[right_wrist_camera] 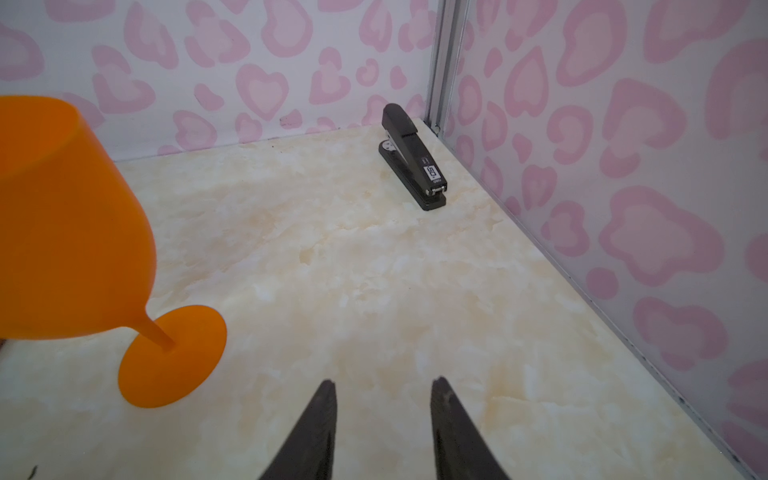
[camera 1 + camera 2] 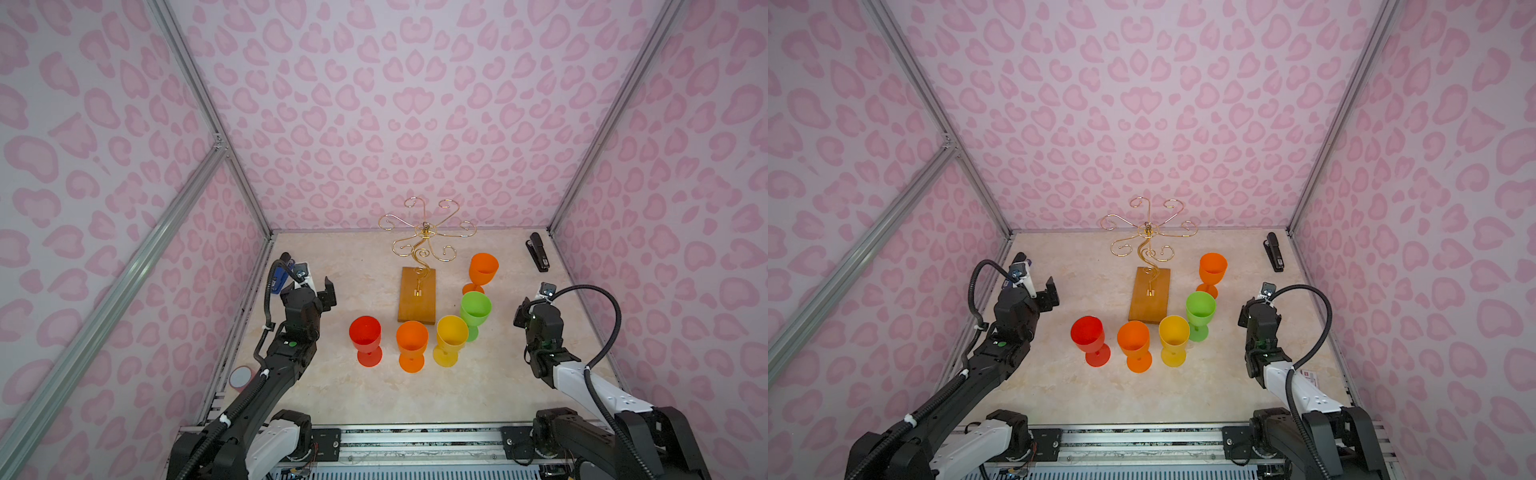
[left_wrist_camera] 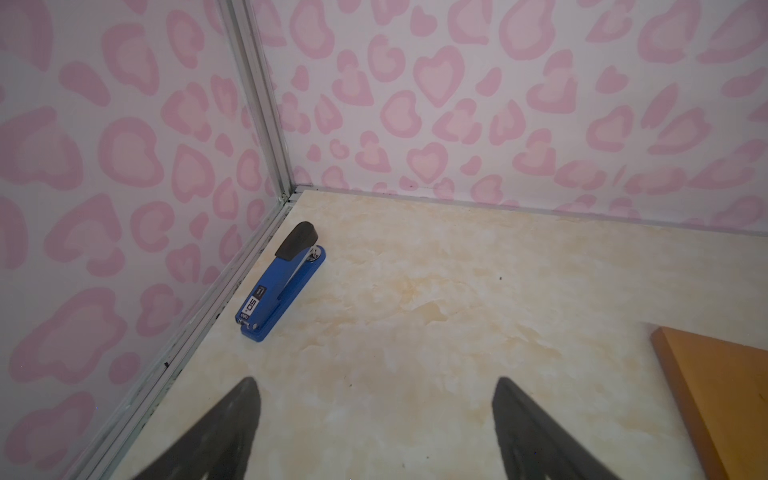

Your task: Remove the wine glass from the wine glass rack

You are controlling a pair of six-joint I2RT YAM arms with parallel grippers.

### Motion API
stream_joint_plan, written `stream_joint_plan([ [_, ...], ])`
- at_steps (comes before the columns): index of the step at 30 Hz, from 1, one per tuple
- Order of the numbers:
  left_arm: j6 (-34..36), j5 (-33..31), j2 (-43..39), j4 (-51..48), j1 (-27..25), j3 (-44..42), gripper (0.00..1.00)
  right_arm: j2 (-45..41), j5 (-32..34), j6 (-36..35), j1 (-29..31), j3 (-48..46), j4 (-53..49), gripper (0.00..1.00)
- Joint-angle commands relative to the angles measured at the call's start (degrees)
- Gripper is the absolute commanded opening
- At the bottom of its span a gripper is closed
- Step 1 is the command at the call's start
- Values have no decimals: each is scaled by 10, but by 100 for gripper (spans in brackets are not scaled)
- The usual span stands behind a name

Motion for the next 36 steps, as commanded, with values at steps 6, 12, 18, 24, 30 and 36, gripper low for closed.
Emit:
stream_joint_plan([
  [6, -28, 79, 55, 158, 36, -54, 88, 61, 5, -36, 4, -7, 132, 37],
  [12, -18, 83, 72, 173, 49, -60, 87, 96, 9, -55, 4, 1, 180, 37],
  [18, -19, 95, 74, 180, 60, -72, 86, 141, 9, -83, 4, 20, 215, 37],
  [24, 1, 68, 128, 235, 62, -94, 84, 211, 18, -91, 4, -7, 339, 38],
  [30, 27, 70, 175, 272, 84, -75, 89, 238, 29, -81, 3, -3, 355, 38],
  [36, 9, 76, 224, 317, 102, -77, 99, 241, 20, -72, -8, -9, 367, 38],
])
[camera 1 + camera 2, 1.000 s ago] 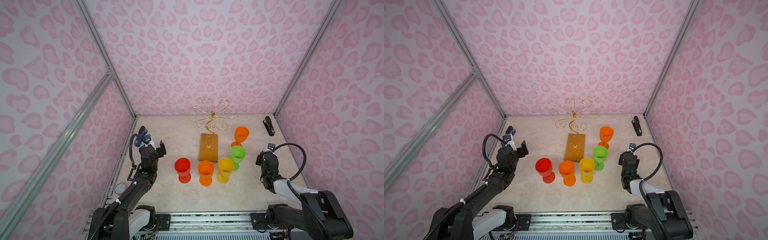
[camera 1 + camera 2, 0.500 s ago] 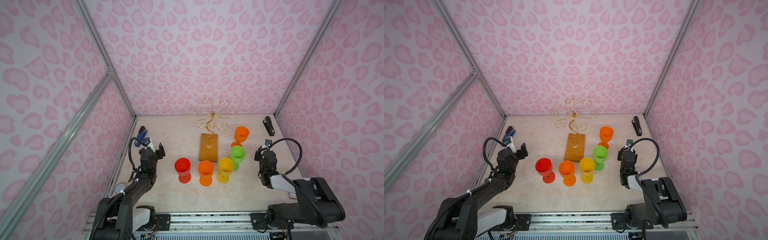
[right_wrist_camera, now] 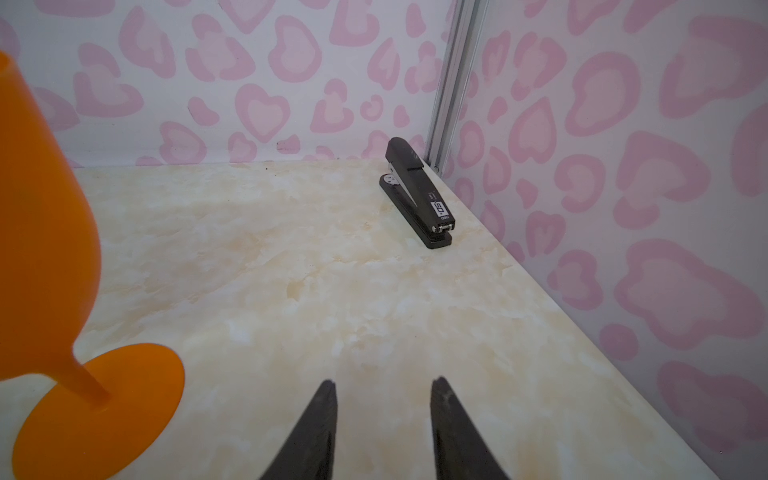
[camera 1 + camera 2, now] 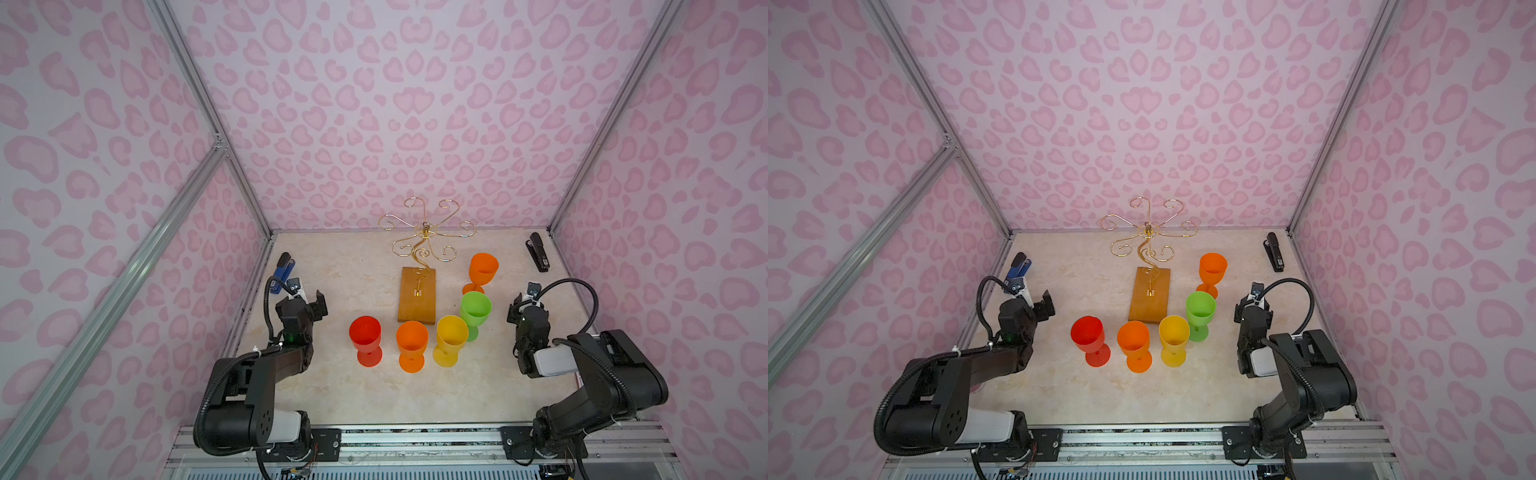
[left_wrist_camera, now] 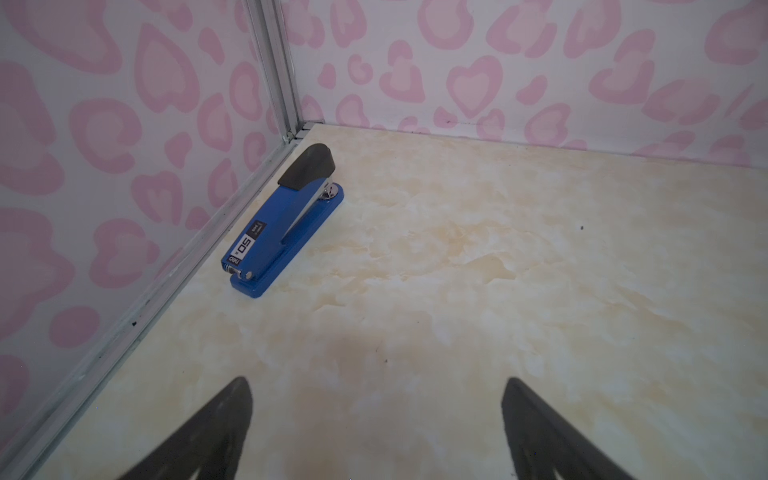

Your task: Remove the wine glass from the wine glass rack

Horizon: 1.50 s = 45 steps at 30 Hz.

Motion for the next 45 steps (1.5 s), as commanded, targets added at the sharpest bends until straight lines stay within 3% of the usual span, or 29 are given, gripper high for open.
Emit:
stream_joint_plan([
  [1, -8, 1, 6, 62, 5, -5, 97, 1, -1, 14, -8, -1, 19, 38],
  [6, -8, -16, 21, 114, 1, -28, 98, -4, -25, 26, -23, 17, -22, 40],
  [15, -8, -17, 21, 114, 1, -28, 98, -1, -44, 12, -17, 27, -36, 43],
  [18, -8, -18, 20, 114, 1, -28, 98, 1, -44, 2, -11, 20, -21, 54],
  [19, -7, -18, 20, 114, 1, -28, 98, 0, -44, 4, -11, 20, -24, 67],
  [21, -8, -18, 20, 115, 1, -28, 98, 0, -40, 4, -11, 13, -9, 80],
  [23, -8, -18, 20, 115, 0, -29, 98, 1, -23, 12, -12, -9, 37, 85],
  [26, -8, -18, 20, 115, 0, -29, 98, 1, -12, 14, -12, -26, 66, 88],
  [32, -7, -18, 19, 116, 0, -29, 98, 1, -16, 24, -19, 13, -14, 97],
  [34, -7, -18, 20, 116, 0, -29, 98, -8, -25, 33, -25, 29, -55, 98],
  [45, -8, -18, 20, 116, 0, -29, 98, 0, -18, 16, -15, 26, -33, 98],
])
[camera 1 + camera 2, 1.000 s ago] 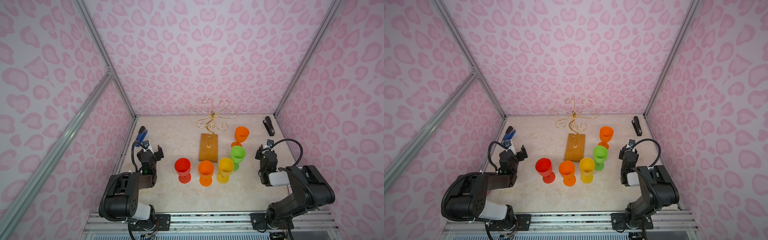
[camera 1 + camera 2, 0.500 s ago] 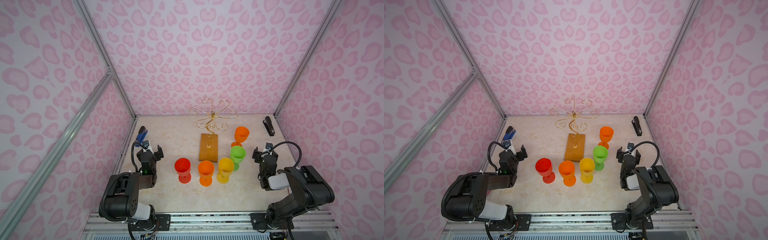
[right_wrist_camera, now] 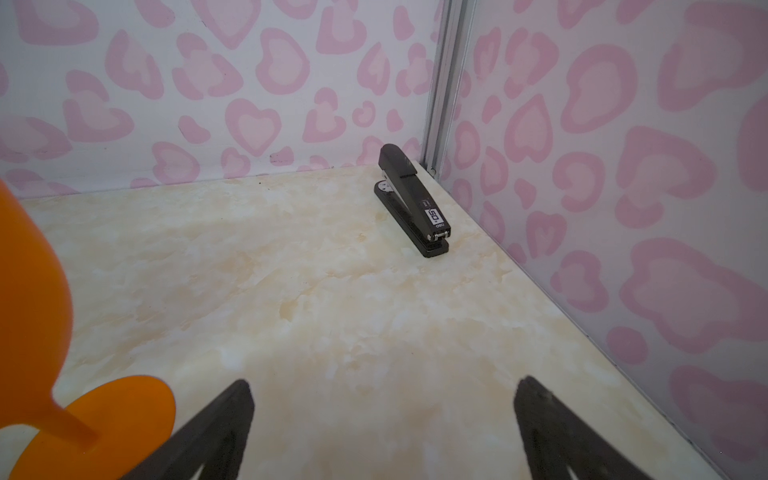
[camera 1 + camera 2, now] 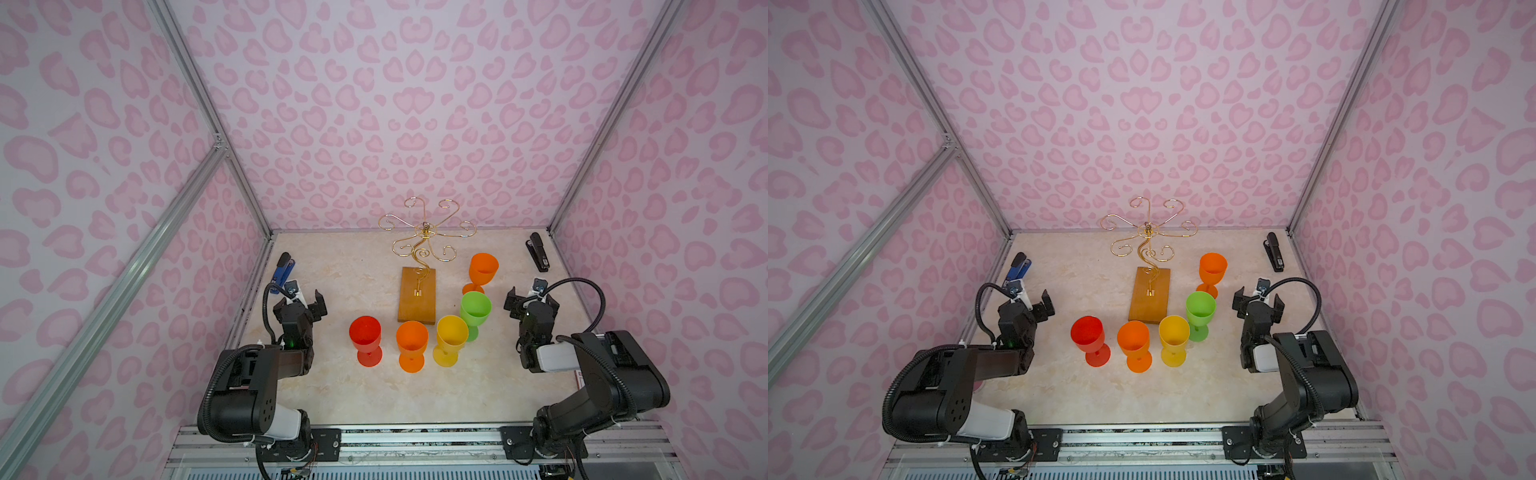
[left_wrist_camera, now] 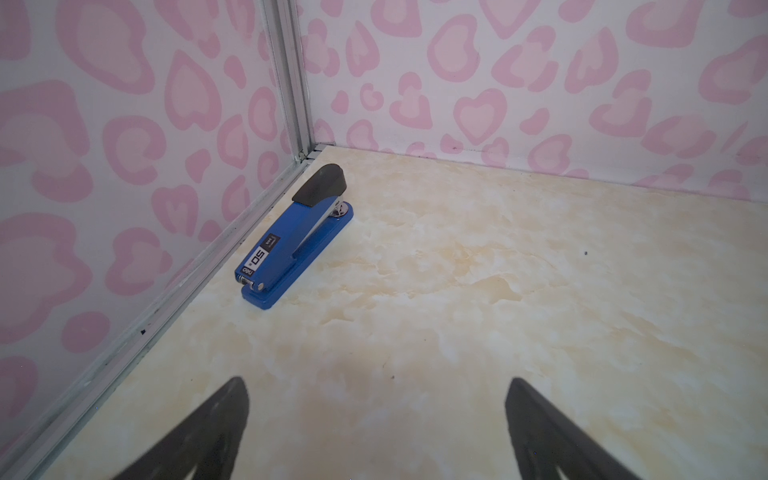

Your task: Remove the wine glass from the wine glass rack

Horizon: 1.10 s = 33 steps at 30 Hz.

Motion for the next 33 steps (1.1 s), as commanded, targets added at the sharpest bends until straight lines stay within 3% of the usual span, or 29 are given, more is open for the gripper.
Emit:
stream_joint_plan([
  [1, -3, -3, 1, 28, 0, -1, 98, 3, 7, -7, 6, 2, -1, 98],
  [33, -2, -4, 1, 28, 0, -2, 98, 6, 34, -14, 19, -3, 13, 98],
])
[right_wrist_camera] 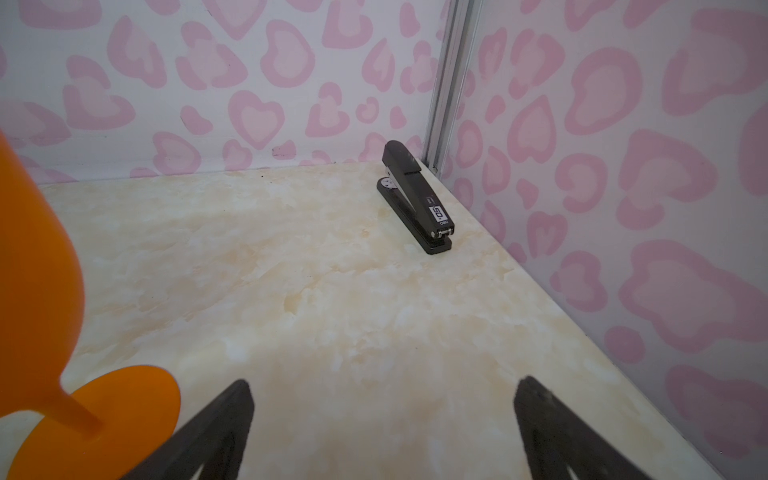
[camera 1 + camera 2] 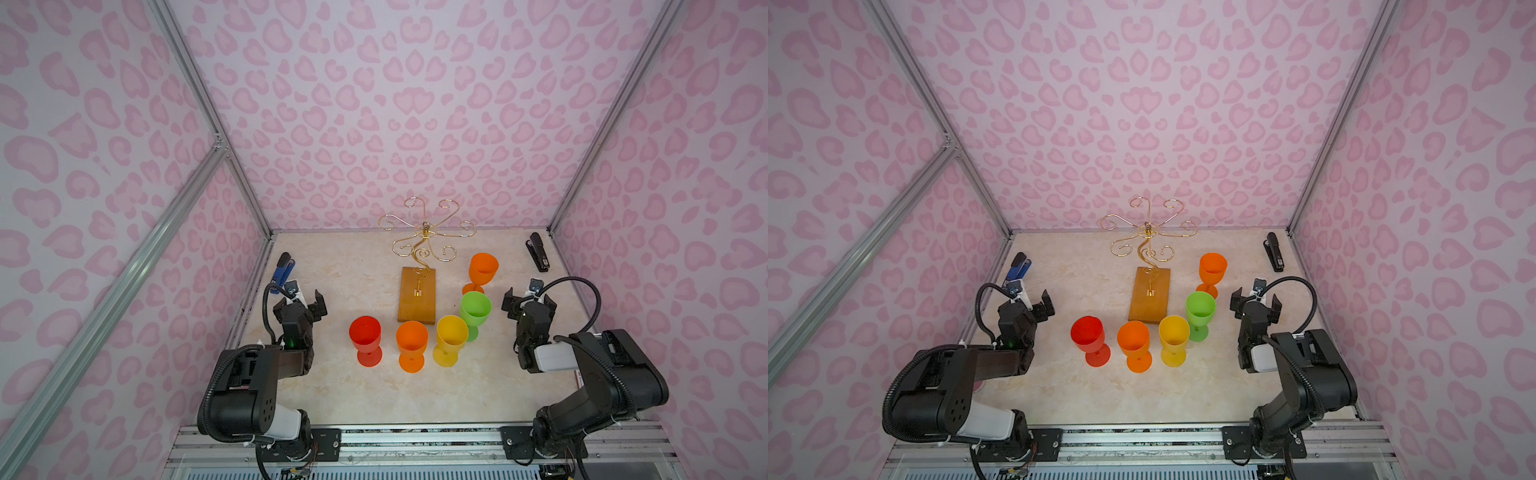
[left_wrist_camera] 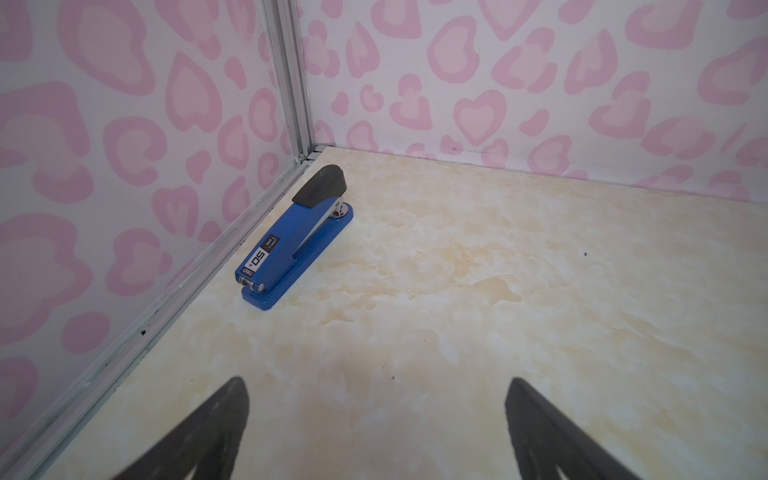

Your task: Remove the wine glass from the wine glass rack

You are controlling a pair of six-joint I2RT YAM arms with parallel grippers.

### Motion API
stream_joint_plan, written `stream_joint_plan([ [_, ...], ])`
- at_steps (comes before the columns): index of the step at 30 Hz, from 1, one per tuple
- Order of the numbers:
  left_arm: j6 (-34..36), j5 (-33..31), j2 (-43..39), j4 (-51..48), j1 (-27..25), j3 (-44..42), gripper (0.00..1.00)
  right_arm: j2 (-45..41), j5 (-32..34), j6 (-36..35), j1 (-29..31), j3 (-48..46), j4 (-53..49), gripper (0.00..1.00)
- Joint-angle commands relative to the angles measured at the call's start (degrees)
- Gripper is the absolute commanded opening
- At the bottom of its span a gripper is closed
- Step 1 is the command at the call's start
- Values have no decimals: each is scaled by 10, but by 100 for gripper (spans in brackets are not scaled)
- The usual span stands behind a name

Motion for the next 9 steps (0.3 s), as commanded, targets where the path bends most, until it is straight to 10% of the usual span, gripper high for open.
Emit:
stream_joint_plan([
  [1, -3, -4, 1, 23, 0, -1, 98, 3, 12, -5, 1, -3, 15, 98],
  [9, -2, -3, 1, 23, 0, 0, 98, 3, 11, -5, 1, -2, 15, 98],
])
